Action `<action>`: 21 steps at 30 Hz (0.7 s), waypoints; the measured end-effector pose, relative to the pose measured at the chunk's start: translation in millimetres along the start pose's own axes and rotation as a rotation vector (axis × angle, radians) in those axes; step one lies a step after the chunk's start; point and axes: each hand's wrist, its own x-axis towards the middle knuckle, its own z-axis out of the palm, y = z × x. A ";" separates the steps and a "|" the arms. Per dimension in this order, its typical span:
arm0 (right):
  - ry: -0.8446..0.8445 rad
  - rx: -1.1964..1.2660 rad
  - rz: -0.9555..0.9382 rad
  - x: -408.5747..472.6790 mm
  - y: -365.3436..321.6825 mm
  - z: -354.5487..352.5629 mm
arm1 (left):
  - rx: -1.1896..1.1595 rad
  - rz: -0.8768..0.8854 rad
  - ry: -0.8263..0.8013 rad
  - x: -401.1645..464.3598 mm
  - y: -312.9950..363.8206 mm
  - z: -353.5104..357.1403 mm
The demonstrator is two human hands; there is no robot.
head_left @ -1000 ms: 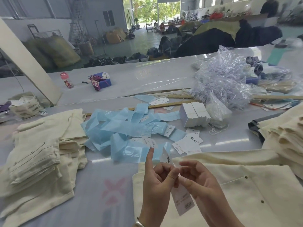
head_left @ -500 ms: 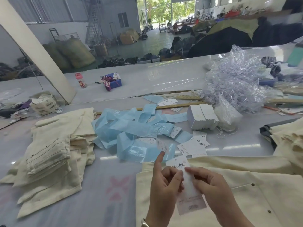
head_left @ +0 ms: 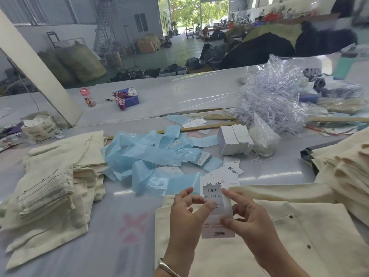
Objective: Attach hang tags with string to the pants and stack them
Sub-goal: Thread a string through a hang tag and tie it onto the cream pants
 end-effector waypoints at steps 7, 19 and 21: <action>-0.007 0.065 -0.068 -5.4 -6.0 0.2 | 0.047 -0.017 -0.007 -3.7 -5.7 4.2; 0.047 0.084 -0.162 -10.0 -3.1 4.1 | 0.183 0.122 -0.091 -14.4 -15.8 7.5; 0.066 0.050 -0.187 -10.0 -2.9 5.7 | 0.179 0.129 -0.102 -17.0 -16.2 8.8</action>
